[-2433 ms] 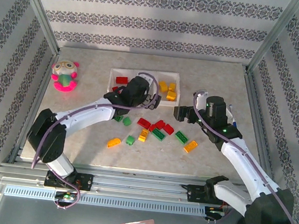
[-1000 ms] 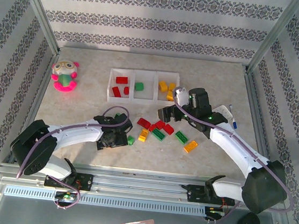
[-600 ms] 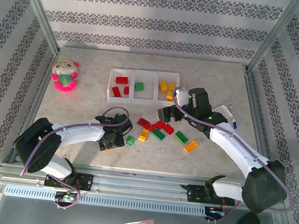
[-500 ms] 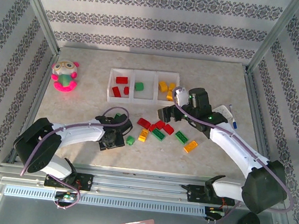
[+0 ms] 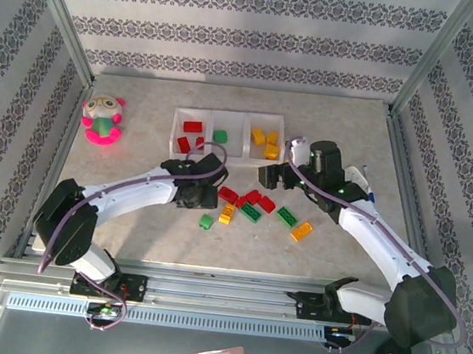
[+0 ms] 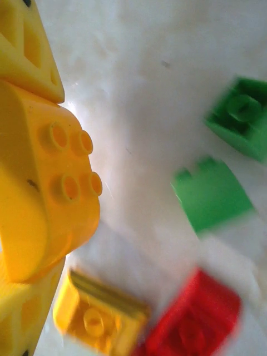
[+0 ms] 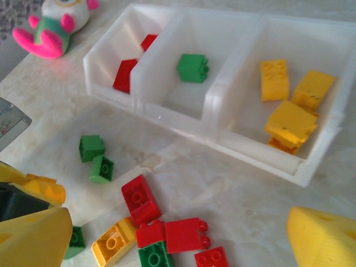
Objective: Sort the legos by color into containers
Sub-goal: Pick up the lego from the middle-left of the table, then place the lego in the container.
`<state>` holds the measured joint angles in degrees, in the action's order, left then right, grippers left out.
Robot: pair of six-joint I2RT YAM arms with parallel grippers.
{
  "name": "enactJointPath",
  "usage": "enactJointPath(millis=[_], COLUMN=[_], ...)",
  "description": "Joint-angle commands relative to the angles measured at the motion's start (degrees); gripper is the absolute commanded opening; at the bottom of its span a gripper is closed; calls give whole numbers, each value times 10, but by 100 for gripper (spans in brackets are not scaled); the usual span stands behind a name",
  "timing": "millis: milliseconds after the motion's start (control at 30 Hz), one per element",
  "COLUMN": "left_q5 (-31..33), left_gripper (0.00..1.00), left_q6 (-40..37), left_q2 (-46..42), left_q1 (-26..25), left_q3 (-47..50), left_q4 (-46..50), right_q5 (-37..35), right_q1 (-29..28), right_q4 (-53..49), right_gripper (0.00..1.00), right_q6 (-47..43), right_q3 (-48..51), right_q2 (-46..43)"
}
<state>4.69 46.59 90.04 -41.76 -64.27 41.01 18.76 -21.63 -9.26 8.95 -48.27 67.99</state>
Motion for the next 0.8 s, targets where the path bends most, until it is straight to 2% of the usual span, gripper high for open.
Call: enactJointPath(millis=[0, 333, 533, 667, 767], left_q5=[-5, -42, -38, -41, -45], left_gripper=[62, 62, 62, 62, 62], left_q6=[-86, -186, -230, -243, -237], left_q2=[55, 291, 438, 525, 566], left_q1=[18, 59, 83, 95, 106], left_q3=[-69, -413, -644, -785, -838], left_q4=[3, 12, 67, 102, 100], right_q5=[-19, -41, -51, -54, -63], right_q1=[23, 57, 61, 62, 62], right_q4=[24, -26, -40, -52, -55], right_gripper=[98, 98, 98, 98, 98], right_q6=[26, 21, 31, 20, 23], right_q3=[18, 42, 43, 32, 38], right_q2=[-34, -99, -111, -112, -119])
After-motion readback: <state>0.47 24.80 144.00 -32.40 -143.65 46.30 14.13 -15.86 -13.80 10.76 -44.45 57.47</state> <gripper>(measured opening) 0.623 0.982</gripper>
